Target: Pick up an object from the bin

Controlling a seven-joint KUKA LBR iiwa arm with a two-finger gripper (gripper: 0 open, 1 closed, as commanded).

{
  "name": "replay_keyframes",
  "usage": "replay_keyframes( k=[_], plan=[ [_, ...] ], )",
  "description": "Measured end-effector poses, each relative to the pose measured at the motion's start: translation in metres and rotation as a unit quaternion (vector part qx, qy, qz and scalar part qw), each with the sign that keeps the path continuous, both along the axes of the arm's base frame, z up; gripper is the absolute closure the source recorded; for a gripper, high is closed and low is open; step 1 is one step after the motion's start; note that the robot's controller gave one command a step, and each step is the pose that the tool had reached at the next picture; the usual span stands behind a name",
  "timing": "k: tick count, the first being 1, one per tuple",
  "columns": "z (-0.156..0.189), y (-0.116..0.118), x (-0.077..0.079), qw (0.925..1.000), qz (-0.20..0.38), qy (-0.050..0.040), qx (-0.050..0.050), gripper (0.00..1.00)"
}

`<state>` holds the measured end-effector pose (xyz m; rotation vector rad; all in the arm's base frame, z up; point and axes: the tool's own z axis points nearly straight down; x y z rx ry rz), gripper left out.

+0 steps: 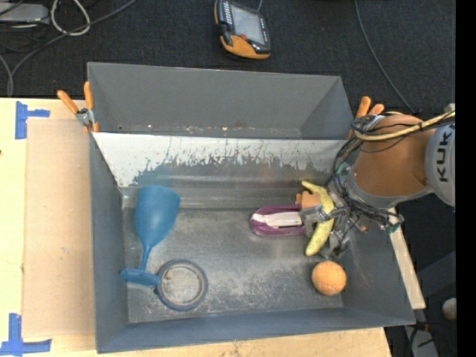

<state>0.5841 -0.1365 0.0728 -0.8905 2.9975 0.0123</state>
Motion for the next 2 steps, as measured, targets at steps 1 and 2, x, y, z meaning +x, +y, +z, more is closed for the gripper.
replay_keyframes(
  k=[1,2],
  plan=[
    [0.0,-0.0001,0.0,1.0,0.0,0.0,0.0,1.0],
    [0.0008,0.0003,0.0001,1.0,-0.001,-0.0001,0.0,1.0]
  ],
)
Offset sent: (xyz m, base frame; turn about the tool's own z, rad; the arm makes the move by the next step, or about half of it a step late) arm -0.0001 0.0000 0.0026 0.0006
